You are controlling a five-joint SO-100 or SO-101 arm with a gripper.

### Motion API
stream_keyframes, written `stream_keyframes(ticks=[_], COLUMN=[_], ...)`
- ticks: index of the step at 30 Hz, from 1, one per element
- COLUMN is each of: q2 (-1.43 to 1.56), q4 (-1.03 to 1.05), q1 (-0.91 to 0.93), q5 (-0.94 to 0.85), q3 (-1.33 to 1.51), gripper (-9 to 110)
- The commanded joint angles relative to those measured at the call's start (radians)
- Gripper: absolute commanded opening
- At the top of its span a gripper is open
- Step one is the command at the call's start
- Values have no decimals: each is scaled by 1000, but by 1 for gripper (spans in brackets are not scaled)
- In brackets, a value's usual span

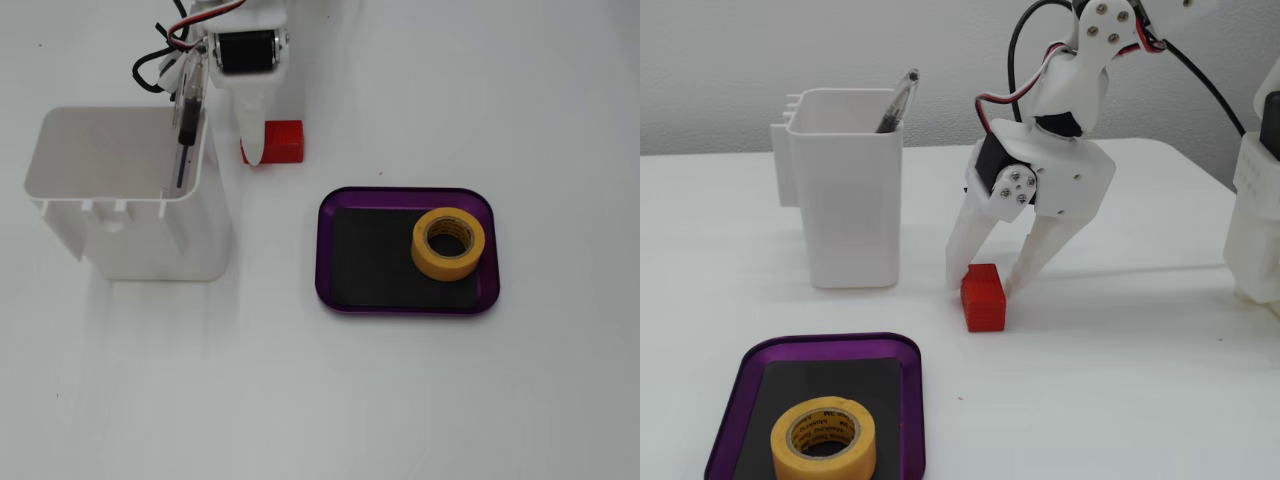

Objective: Pick up the cube and place it in the box.

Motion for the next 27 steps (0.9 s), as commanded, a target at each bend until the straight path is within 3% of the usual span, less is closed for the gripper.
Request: stream_keyframes(ticks=[1,6,15,23,27], q2=[11,15,126,566,637], q4=[2,2,104,310,310], q1=[-2,-5,-21,-258,-350], q5=[-8,3,9,123,163], q3=[0,0,-8,-12,-2], gripper=[13,-1,-1,-1,-1])
